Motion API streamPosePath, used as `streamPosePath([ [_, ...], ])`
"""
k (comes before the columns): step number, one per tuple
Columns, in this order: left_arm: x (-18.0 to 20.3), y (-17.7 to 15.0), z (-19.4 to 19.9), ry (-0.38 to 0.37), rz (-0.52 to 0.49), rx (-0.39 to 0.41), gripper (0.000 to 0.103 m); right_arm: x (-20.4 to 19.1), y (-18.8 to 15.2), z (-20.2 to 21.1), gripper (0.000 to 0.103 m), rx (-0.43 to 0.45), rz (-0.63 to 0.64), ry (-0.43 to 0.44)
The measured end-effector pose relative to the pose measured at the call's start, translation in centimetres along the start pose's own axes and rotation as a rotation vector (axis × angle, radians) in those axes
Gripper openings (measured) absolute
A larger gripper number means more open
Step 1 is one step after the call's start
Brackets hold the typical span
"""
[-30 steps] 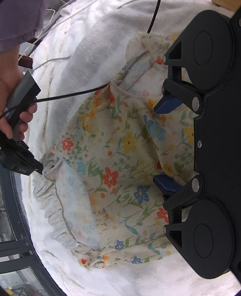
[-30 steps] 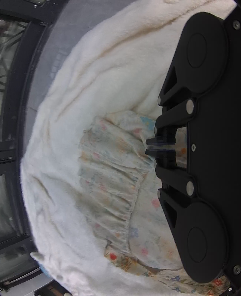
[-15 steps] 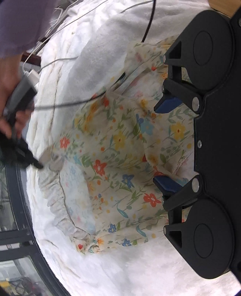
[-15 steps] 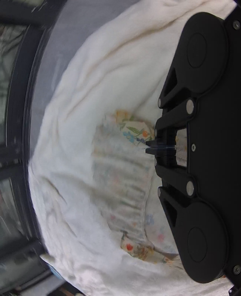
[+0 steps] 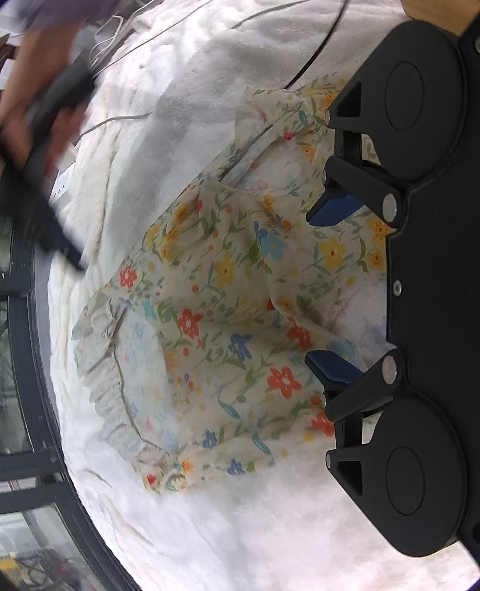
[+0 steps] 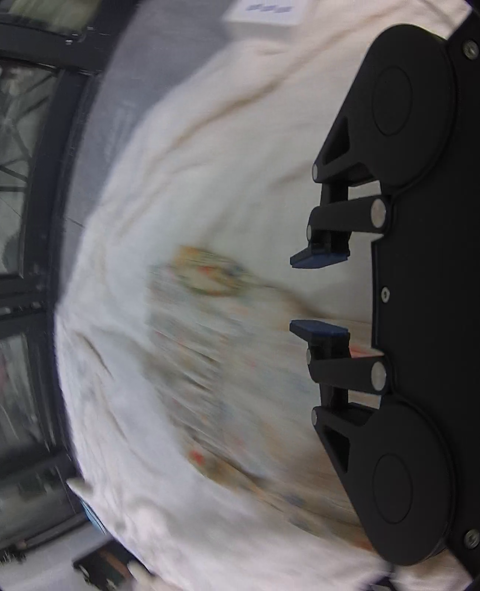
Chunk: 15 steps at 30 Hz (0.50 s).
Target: Fold clothes
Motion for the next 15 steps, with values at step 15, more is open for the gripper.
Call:
streamPosePath([
  [15, 1.7, -2.5, -1.1, 0.072, -0.181, -0.015, 0.073, -7.9, -14.3, 0.6, 0.013, -0.337, 0.161, 0.067],
])
Point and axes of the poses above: each gripper's, at about its wrist camera, not at the fingertips, and z roughly against the way its jaws point, x to its right, y to its top, the point moved 4 cm from there along -z, roughly the way its jaws point, and after that the axes turned 14 degrees about y, right-handed, at the moved point
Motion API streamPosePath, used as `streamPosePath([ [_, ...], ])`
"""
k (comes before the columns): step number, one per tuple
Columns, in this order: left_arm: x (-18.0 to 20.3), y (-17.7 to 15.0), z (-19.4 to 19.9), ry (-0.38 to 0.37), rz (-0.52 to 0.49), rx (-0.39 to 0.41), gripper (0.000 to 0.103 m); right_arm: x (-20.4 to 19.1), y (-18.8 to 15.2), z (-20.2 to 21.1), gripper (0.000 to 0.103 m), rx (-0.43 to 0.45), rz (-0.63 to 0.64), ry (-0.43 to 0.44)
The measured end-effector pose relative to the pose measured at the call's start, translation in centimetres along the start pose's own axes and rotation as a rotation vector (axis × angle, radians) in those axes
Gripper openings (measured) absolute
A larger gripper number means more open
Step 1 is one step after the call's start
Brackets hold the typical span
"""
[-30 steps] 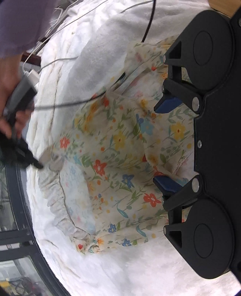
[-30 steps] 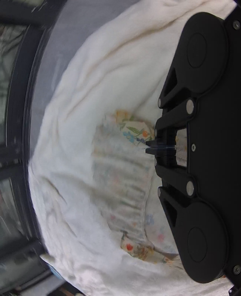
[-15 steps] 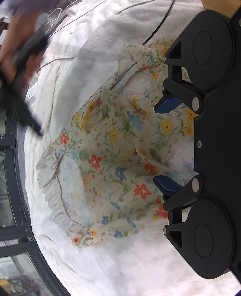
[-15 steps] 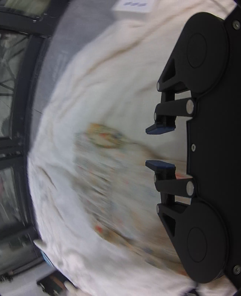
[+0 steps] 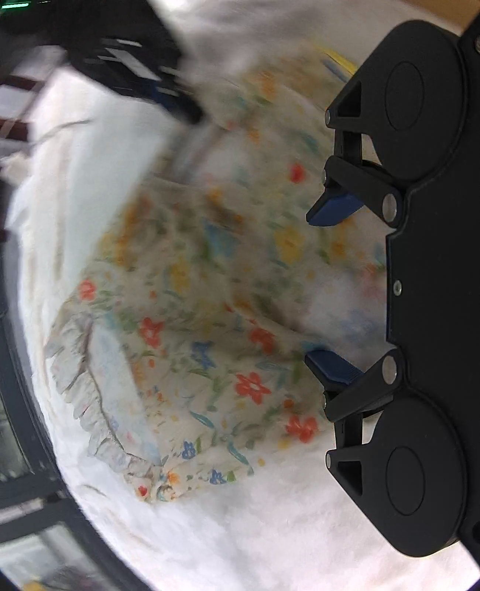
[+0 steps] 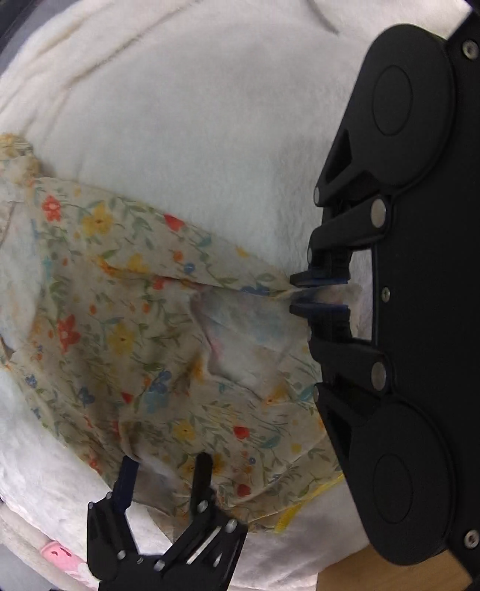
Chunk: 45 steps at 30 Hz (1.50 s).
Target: Fold clothes
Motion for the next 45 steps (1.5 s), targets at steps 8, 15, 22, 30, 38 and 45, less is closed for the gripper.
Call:
streamPosePath([
  [8, -1.5, -0.2, 4.8, 0.035, 0.053, 0.066, 0.073, -3.1, -1.3, 1.7, 0.038, -0.026, 0.042, -0.024],
  [15, -3.2, 0.9, 11.4, 0.139, 0.224, -0.194, 0.073, -11.0, -1.6, 5.7, 0.052, 0.062, 0.128, 0.0],
  [22, -2.1, -0.9, 21.0, 0.072, 0.425, -0.217, 0.084, -17.8, -6.4, 12.9, 0.066, 0.212, 0.042, -0.076],
  [30, -1.3, -1.3, 22.1, 0.116, 0.372, -0.21, 0.089, -21.2, -10.2, 14.5, 0.071, 0.268, -0.022, -0.071],
  [38, -0.8, -2.7, 21.1, 0.009, 0.403, -0.272, 0.089, -20.6, -9.1, 15.0, 0.071, 0.326, -0.041, -0.149],
  [45, -0.3, -2.5, 20.9, 0.042, 0.358, -0.277, 0.089, -18.7, -9.1, 14.2, 0.071, 0.299, -0.121, -0.195],
])
Point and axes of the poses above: each gripper's, at about its wrist camera, not at the fingertips, and z roughly against the way its jaws point, x to its right, y to its top, the point moved 4 cm from there along -z, roughly the way its jaws point, and after that the axes turned 14 degrees about y, right-handed, at the moved point
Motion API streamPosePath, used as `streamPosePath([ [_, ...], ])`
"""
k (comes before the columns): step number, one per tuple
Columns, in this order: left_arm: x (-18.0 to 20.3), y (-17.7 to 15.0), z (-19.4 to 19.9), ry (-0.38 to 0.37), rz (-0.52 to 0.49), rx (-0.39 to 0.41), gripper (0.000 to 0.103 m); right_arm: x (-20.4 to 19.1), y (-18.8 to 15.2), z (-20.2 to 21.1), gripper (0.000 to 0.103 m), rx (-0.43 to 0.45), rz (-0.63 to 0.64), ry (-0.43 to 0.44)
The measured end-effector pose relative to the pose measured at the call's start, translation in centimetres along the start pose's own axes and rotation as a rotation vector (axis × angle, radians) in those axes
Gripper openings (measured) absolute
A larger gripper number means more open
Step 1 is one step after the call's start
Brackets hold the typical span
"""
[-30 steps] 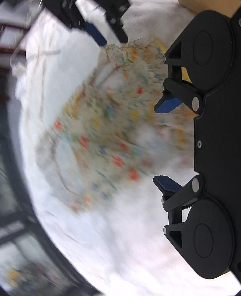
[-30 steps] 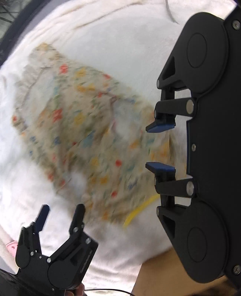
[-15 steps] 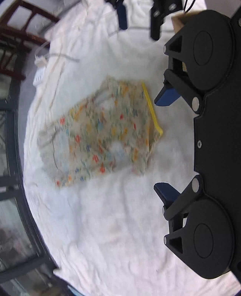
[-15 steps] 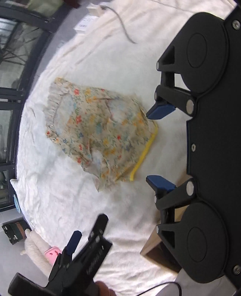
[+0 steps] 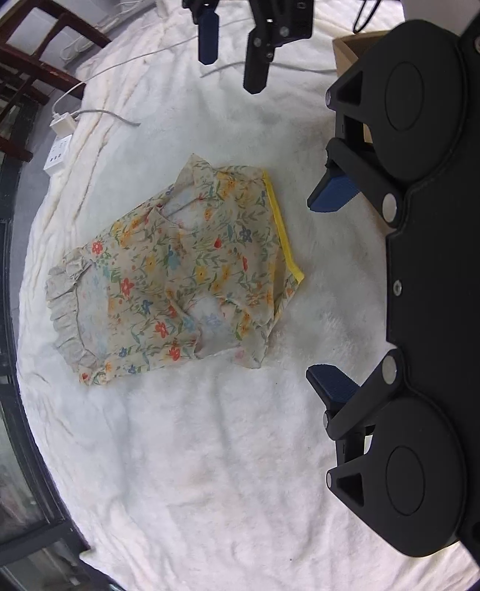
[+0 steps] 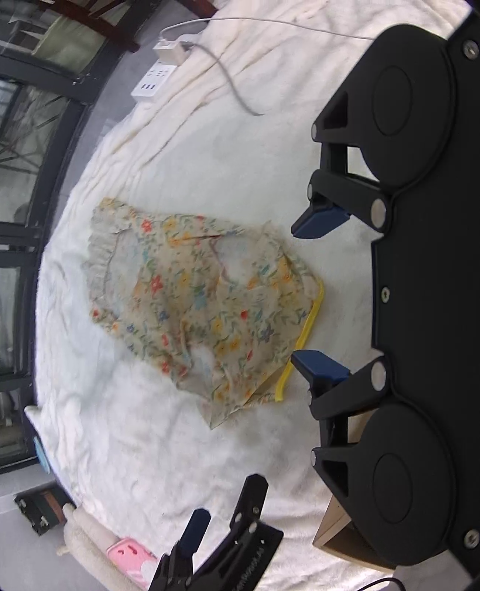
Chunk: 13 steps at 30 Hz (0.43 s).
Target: Fold clothes
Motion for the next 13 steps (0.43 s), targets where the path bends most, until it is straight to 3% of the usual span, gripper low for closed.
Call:
streamPosePath([
  [13, 0.41, 0.13, -0.21, -0.01, 0.005, -0.007, 0.089, 0.18, -0.5, -0.82, 0.071, -0.039, -0.001, -0.01],
])
Point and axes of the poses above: each gripper's, at about its wrist camera, not at the fingertips, and z roughly against the way its jaws point, x to its right, y to its top, the point moved 4 cm from there along -z, roughly the way its jaws point, and after that the axes turned 14 degrees about y, right-handed, at the moved point
